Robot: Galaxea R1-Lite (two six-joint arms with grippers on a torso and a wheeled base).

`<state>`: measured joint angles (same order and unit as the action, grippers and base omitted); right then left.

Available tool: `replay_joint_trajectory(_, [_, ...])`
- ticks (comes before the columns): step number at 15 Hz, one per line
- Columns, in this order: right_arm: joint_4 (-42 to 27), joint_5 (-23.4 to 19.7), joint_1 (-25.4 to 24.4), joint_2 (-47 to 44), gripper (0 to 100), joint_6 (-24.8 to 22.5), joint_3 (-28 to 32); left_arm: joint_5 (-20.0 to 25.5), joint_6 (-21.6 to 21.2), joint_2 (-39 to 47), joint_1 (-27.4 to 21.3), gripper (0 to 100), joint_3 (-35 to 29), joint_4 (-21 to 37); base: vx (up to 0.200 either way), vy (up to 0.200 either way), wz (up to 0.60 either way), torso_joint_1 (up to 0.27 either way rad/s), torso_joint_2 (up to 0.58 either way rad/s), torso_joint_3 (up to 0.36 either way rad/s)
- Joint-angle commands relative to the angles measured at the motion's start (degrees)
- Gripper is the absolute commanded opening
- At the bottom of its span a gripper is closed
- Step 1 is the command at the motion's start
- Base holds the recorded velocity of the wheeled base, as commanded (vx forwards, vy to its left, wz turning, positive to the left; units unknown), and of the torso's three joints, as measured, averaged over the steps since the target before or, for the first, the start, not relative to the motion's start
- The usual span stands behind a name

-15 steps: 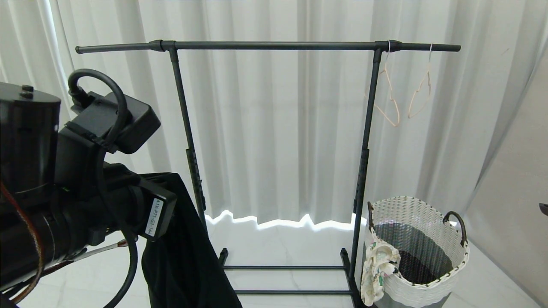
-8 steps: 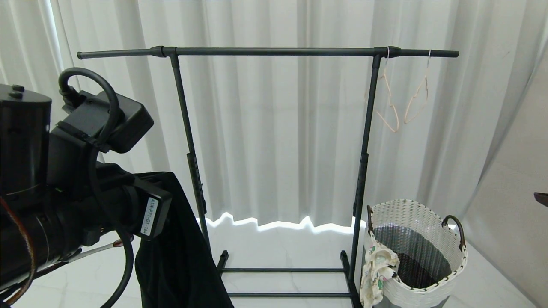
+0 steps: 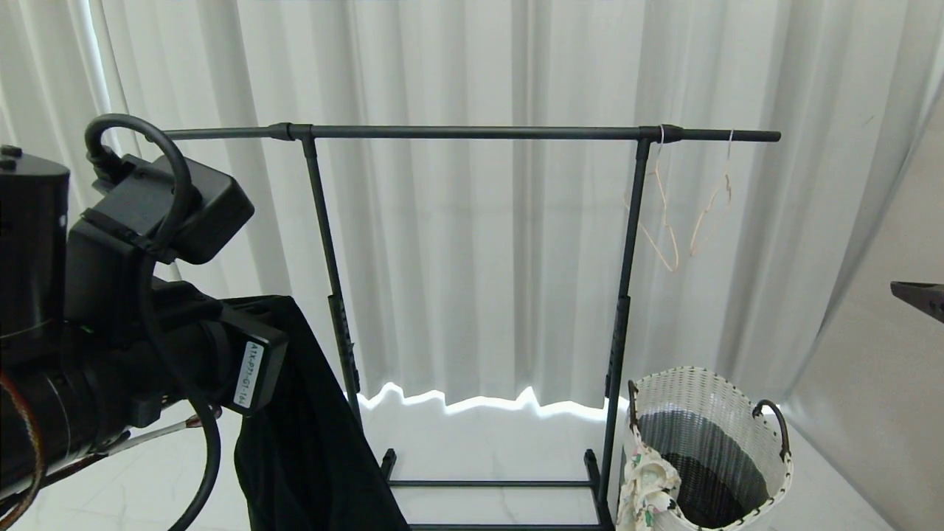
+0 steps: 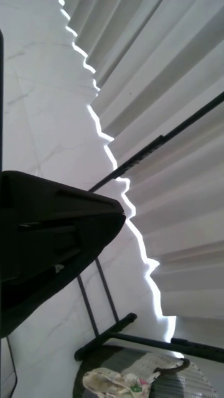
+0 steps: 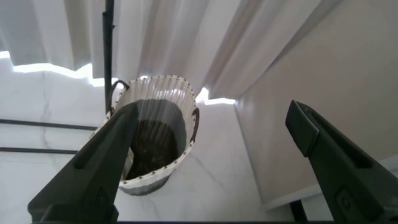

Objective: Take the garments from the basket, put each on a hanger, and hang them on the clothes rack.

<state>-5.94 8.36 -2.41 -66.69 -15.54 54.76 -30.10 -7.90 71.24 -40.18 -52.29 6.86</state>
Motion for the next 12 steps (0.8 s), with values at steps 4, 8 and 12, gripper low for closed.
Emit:
replay_joint_trajectory(4, [0.14,-0.01,-0.05,-2.39,100,-0.1,1.31,-1.1,-0.01,0.04,0.01,0,0.17,-2.12,0.0,0.0,0.0,0.203,-0.48,-0.271])
replay_joint_trajectory(8, [0.22,-0.01,-0.05,-2.83,100,-0.01,1.31,-1.1,-0.01,0.39,0.01,0,0.34,-2.12,0.0,0.0,0.0,0.221,-0.5,-0.282])
replay_joint_trajectory(12, [1.01,0.16,-0.05,-3.71,100,0.07,1.14,-1.1,-0.1,0.48,-0.07,0,0.25,-2.12,0.0,0.0,0.0,0.24,-0.52,-0.286])
